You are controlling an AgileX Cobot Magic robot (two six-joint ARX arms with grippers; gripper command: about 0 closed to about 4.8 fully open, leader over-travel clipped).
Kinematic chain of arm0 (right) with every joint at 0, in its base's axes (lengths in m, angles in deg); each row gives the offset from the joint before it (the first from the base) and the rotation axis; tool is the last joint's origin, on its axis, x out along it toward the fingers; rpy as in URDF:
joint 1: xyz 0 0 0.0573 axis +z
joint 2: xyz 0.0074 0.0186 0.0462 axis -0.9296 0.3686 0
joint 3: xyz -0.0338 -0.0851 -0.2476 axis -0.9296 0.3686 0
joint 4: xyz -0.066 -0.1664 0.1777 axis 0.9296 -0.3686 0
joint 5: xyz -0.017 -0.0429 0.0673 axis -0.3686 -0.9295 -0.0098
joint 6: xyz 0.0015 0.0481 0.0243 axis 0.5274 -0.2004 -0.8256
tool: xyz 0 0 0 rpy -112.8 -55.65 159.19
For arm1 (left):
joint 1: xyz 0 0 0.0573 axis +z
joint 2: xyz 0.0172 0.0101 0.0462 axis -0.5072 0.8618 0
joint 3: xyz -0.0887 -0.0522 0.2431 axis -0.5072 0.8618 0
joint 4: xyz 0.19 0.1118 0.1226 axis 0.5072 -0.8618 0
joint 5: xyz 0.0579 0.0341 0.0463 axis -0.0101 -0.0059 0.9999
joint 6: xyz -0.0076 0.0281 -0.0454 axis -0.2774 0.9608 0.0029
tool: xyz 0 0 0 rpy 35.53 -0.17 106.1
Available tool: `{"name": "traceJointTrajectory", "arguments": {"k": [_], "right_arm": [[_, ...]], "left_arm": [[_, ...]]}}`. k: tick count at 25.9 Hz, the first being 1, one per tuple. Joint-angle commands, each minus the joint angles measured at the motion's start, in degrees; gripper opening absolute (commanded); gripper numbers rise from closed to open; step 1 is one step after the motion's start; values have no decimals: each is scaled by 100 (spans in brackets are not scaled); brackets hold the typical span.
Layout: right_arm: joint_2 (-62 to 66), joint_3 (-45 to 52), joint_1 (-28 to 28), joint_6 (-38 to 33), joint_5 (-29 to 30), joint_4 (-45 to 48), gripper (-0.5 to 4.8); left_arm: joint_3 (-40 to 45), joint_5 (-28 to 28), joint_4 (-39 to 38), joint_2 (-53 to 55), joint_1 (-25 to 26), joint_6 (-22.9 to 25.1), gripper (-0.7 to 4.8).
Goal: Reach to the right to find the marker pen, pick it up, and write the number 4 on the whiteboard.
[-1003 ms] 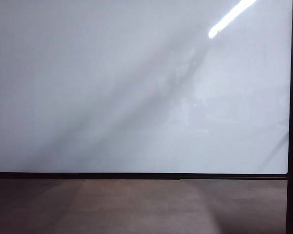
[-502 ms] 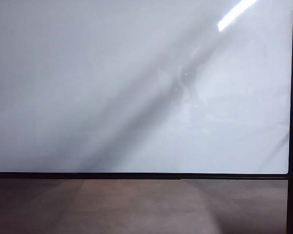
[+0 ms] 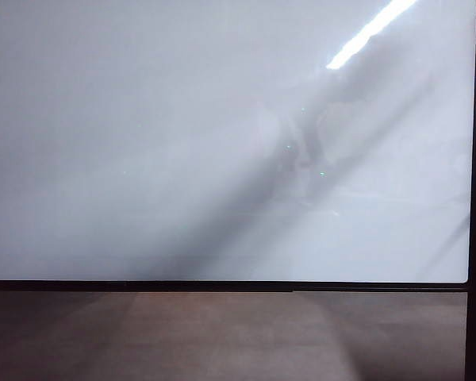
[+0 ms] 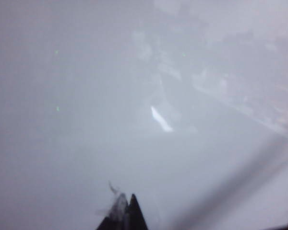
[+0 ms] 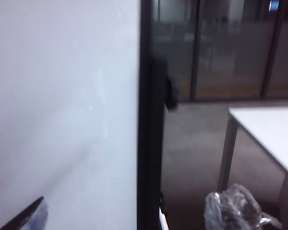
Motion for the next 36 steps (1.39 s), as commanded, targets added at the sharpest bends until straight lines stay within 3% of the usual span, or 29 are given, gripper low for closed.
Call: {"name": "traceJointTrajectory", "arguments": {"k": [1, 4, 8, 11, 15, 17, 21, 26, 28, 33, 36], "right_arm": [[787, 31, -168, 74, 118, 1016, 431], [1515, 22, -229, 77, 120, 1808, 432], [2371, 15, -192, 2, 162, 2509, 432], [2863, 11, -192, 107, 304, 2599, 431], [3351, 11, -195, 210, 293, 2647, 431], [3344, 13, -192, 175, 208, 2566, 431], [3108, 9, 70, 144, 173, 2282, 431], [2979, 9, 297, 103, -284, 2347, 431], [2920, 26, 302, 37, 74, 2175, 431], [2922, 26, 227, 490, 175, 2208, 431], [2931, 46, 26, 785, 551, 2192, 431]], "left_arm": [[-136, 470, 431, 116, -365, 42, -5], [-264, 597, 588, 402, -831, 234, -5], [-527, 857, 664, 933, -1410, 1027, -5], [-699, 761, 852, 1416, -1832, 1056, -5], [-750, 94, 1152, 2151, -2210, 1060, -5], [-750, 59, 1093, 2527, -2433, 1040, -5], [-750, -114, 1130, 2813, -2531, 1045, -5], [-750, -501, 1425, 2793, -2529, 975, -5], [-750, -1207, 1266, 2800, -2529, 977, -5], [-750, -1244, 1237, 2817, -2531, 973, -5], [-750, -1320, 1399, 2872, -2708, 789, -5]]}}
